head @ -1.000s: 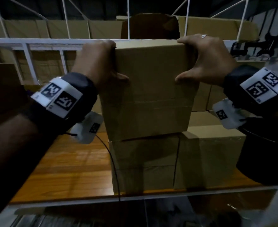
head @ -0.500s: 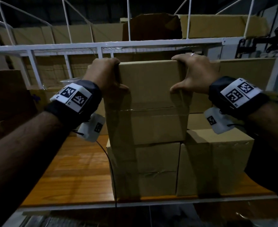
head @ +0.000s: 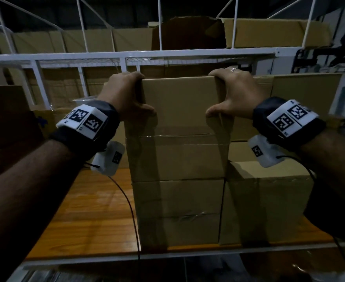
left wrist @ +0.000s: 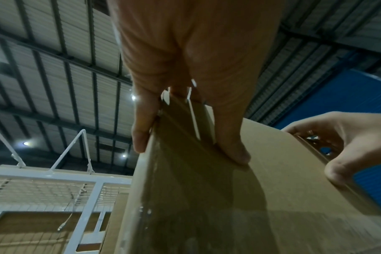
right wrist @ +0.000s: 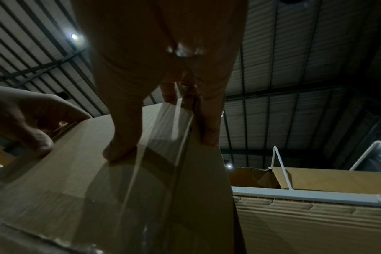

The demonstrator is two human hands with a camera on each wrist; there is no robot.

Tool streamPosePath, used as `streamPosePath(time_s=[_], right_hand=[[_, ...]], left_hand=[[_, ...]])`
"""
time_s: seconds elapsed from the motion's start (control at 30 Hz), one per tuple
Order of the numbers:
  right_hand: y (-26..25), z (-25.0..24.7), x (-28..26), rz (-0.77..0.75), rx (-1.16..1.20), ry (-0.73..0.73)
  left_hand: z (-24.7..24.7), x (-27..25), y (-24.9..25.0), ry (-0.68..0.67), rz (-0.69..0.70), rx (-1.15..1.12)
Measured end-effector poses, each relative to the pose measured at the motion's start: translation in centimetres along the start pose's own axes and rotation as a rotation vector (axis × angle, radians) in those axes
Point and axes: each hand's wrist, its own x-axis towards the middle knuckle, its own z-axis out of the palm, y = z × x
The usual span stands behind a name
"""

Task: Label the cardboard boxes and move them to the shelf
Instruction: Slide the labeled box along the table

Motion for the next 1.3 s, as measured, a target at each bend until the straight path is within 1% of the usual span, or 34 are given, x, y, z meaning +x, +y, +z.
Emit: streamPosePath(time_s=[0.33, 0.7, 0.9, 1.0, 1.2, 1.3], right_hand=[[-0.6, -0.4, 0.0, 0.025, 0.016, -0.008], [-0.3, 0.3, -0.1, 0.02, 0.043, 0.013], [-0.3, 1.1, -0.5, 0.064, 0.049, 0.03], [-0.6, 0.9, -0.6, 0.074, 0.052, 0.025], [-1.8, 0.4, -1.2, 0.112, -0.057, 0.015], [-3.0, 0.6, -2.0, 0.059, -0.182, 0.086]], left_hand=[[-0.1, 0.1, 0.1, 0.014, -0.042, -0.016], [0.2, -0.4, 0.3, 0.054, -0.037, 0.013], [1.0, -0.5, 0.4, 0.03, -0.112, 0.019], [1.3, -0.4, 0.2, 0.022, -0.121, 0.001], [1.3, -0.8, 0.2, 0.033, -0.124, 0.001], [1.5, -1.8, 0.2, 0.071, -0.083, 0.05]])
